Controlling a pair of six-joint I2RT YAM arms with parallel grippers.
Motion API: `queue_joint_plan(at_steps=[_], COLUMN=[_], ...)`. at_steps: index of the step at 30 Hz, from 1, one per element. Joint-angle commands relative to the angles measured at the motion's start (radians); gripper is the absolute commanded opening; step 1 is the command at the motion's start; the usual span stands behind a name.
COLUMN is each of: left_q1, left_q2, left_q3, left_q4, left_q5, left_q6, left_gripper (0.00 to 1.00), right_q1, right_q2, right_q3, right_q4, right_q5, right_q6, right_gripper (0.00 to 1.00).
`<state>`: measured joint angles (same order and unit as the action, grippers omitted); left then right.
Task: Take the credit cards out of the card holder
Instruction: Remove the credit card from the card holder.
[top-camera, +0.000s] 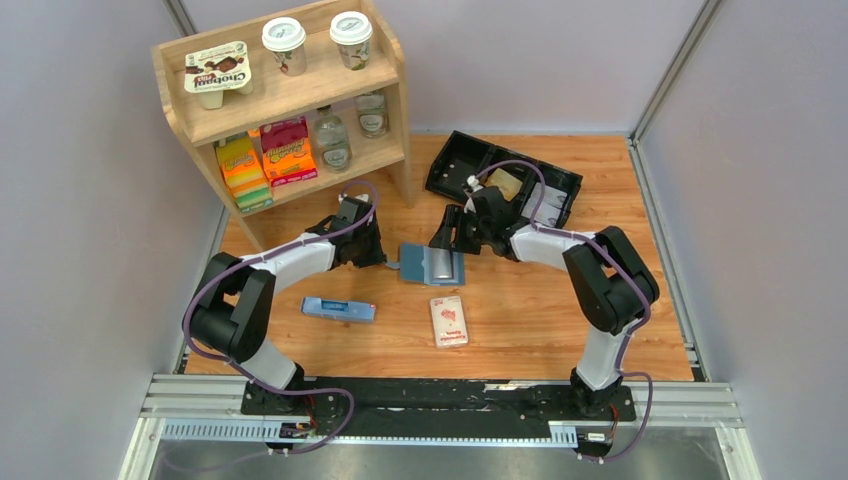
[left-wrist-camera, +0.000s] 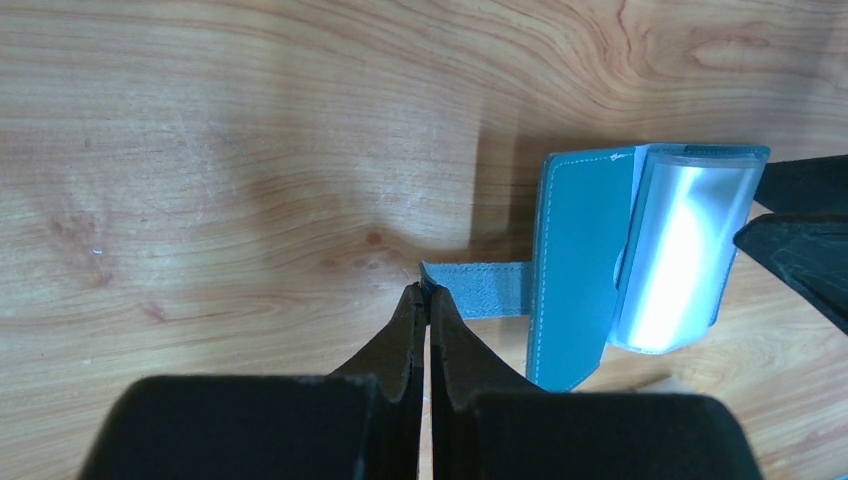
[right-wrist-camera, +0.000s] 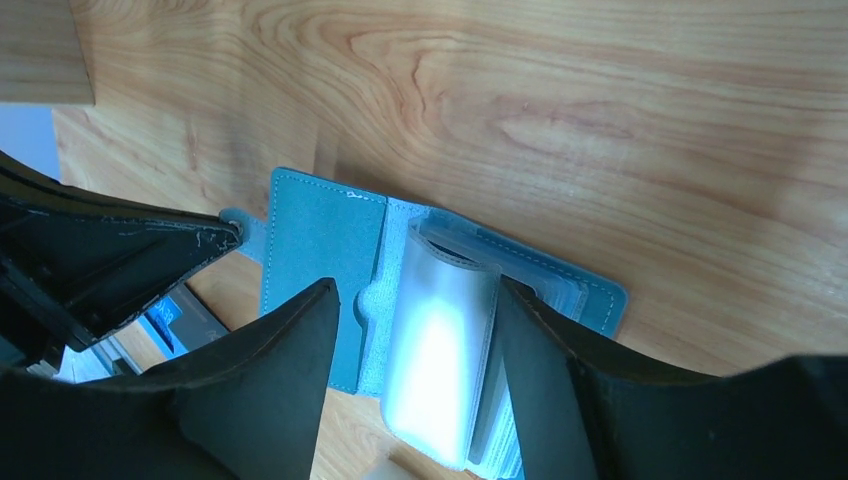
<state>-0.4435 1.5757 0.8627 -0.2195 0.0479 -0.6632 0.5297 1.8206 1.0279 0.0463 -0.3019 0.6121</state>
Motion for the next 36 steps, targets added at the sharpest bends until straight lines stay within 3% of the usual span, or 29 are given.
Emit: queue_joint_plan(at_steps=[1,10,17,28,36], left_q1=[0.0,0.0,0.0,0.0,-0.001], left_q2=[-0.013,-0.046,-0.128,-0.266,-0.22], left_q3=[-0.004,-0.007,0.004,0.038,0.093], left_q4=[0.014,0.014,-0.01,-0.093,-0.058], left_q5=[0.009,0.003,-0.019,-0.006,0.141], left_q6=[0.022,0.024,0.037,0.059,0.005], left_gripper=[0.0,0.01,0.21,0.3,0.31], right_q1=[0.01,0.061,0.11,0.122,0.119], right_q2=[0.016,-0.017,0.107,0.2,0.083], right_q3=[0.017,0.034,0.121,0.219,0.227], right_q4=[0.047,0.127,0.092,-0.077,-0.112], right_q5=[-0.072,-0.25,-0.289,-0.232,-0.165], right_q6=[-0.014,0.029,0.052,-0.011,-0.061], right_gripper=[0.62,0.58,0.58,0.58,0.58])
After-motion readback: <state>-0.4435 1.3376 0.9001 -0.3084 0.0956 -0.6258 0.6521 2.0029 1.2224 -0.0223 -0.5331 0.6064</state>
